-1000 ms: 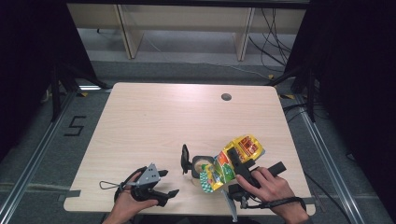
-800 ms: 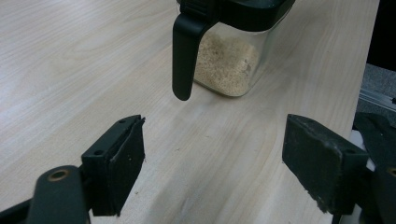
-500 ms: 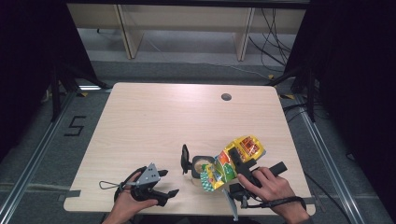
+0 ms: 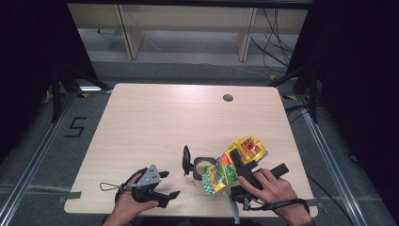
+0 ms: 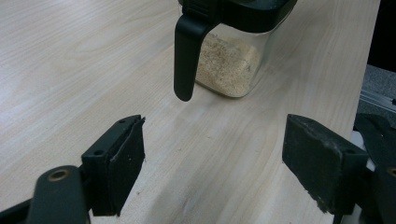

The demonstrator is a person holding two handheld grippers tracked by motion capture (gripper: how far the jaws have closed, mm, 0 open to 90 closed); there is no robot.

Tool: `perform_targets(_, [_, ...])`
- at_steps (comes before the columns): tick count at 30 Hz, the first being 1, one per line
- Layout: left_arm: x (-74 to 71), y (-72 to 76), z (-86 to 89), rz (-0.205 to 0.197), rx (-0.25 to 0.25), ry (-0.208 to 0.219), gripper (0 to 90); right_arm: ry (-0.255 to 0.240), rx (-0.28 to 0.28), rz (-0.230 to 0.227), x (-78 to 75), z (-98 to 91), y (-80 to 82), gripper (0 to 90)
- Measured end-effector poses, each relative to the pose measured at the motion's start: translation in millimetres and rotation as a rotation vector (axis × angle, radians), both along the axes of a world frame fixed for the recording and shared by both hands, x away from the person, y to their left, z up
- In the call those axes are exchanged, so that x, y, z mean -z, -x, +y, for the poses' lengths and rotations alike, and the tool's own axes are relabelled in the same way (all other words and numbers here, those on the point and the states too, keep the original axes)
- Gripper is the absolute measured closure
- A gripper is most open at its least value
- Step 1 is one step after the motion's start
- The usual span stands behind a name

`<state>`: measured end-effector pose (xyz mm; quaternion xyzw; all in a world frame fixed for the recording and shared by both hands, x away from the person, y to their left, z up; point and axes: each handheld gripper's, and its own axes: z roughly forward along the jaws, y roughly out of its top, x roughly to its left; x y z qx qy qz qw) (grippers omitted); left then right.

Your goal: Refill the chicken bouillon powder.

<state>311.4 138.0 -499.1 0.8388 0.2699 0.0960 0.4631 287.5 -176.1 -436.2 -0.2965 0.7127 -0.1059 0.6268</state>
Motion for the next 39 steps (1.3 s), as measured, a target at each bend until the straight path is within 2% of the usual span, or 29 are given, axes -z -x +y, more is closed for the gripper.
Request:
perform_targets(1, [0.6,0.5,-0.7,-0.005,-0.008,0.009,20.7,-0.005,-0.003,0.003,0.6,0.0,0.4,47.0])
perform_targets(2, [0.3,0.2,0.1,-0.006,-0.003,-0.002,20.7,0.002,0.01,0.02,1.1,0.5,0.2,47.0])
perform_targets(4, [0.1,-0.1,0.2,-0.004,-0.002,-0.002,20.7,0.013,0.0,-0.003,2.7,1.3,0.2,47.0])
perform_targets(7, [0.4,0.0,0.2,-0.006,-0.004,0.002,20.7,0.011,-0.006,0.004,3.9,0.9,-0.1,47.0])
perform_targets(8, [0.6,-0.9,0.6,-0.018,0.004,0.001,20.7,0.017,0.007,0.024,3.2,1.7,-0.3,47.0])
perform_targets(9, [0.2,-2.2,1.2,-0.034,0.016,-0.006,20.7,0.015,0.008,0.022,3.2,2.0,-0.3,47.0])
perform_targets(10, [0.3,-1.9,0.9,-0.033,0.013,-0.003,20.7,0.011,-0.005,0.002,3.9,1.3,0.2,47.0])
perform_targets(12, [0.3,-1.9,1.0,-0.031,0.016,-0.006,20.7,0.02,0.004,0.025,3.5,2.4,0.2,47.0])
perform_targets(13, [0.2,-0.5,0.5,-0.013,0.001,-0.002,20.7,0.015,-0.009,-0.002,4.7,2.1,0.4,47.0])
perform_targets(15, [0.4,-0.1,0.1,-0.012,-0.006,0.004,20.7,0.014,-0.009,0.001,4.2,2.3,0.6,47.0])
perform_targets(16, [0.4,-0.1,0.1,-0.012,-0.006,0.004,20.7,0.023,0.002,0.021,2.8,2.7,0.6,47.0])
perform_targets(17, [0.8,-0.2,0.1,-0.009,-0.003,0.007,20.7,0.013,-0.001,0.015,2.4,2.7,0.6,47.0])
perform_targets(18, [0.7,-1.2,0.6,-0.021,0.008,0.0,20.7,0.011,0.003,0.022,1.8,2.7,0.6,47.1])
perform_targets(20, [0.4,-2.0,0.6,-0.027,0.014,-0.002,20.6,0.019,-0.004,-0.007,3.8,2.8,0.6,47.1])
perform_targets(21, [-0.1,-2.1,0.8,-0.027,0.017,-0.008,20.7,0.031,0.008,0.015,4.2,3.4,0.3,47.2])
perform_targets(22, [0.7,-0.4,0.1,-0.011,0.0,0.006,20.7,0.023,0.008,0.017,4.4,3.4,0.3,47.2])
perform_targets(23, [0.6,-1.1,0.6,-0.02,0.007,0.0,20.7,0.013,-0.007,0.004,4.4,2.6,0.7,47.2])
perform_targets(24, [0.1,-2.3,1.3,-0.031,0.019,-0.008,20.7,0.02,0.004,0.025,3.5,3.5,0.4,47.2])
perform_targets(25, [0.7,-1.9,0.3,-0.028,0.008,0.007,20.7,0.014,-0.004,0.002,4.4,3.2,0.7,47.3])
perform_targets(27, [0.6,-1.8,0.5,-0.026,0.013,0.004,20.7,0.025,0.006,0.019,4.3,4.1,0.1,47.3])
perform_targets(29, [0.4,-2.1,1.0,-0.032,0.014,-0.002,20.7,0.014,-0.005,0.0,4.6,3.0,0.3,47.3])
perform_targets(30, [0.2,-2.2,0.9,-0.031,0.012,-0.001,20.7,0.02,0.006,0.018,3.2,3.3,-0.1,47.3])
perform_targets(31, [0.0,-2.2,0.9,-0.029,0.011,0.0,20.7,0.011,-0.008,-0.008,3.5,2.4,0.2,47.3])
perform_targets(33, [0.7,-1.8,0.5,-0.027,0.006,0.01,20.6,0.012,0.005,0.015,2.1,2.8,-0.5,47.3])
perform_targets(34, [0.7,-1.9,0.6,-0.027,0.008,0.007,20.7,0.022,0.001,-0.006,3.8,2.5,-0.6,47.3])
perform_targets(35, [0.6,-1.9,0.5,-0.028,0.008,0.008,20.7,0.029,0.016,0.014,4.2,3.1,-1.0,47.4])
perform_targets(36, [0.0,-2.2,1.1,-0.029,0.012,-0.001,20.7,0.015,0.005,-0.002,4.6,2.1,-0.7,47.4])
perform_targets(37, [0.0,-2.2,0.9,-0.029,0.012,0.0,20.7,0.018,0.013,0.024,3.4,2.0,-0.9,47.4])
perform_targets(39, [0.7,-2.0,0.5,-0.028,0.009,0.007,20.7,0.013,0.01,0.006,2.9,1.8,-0.4,47.4])
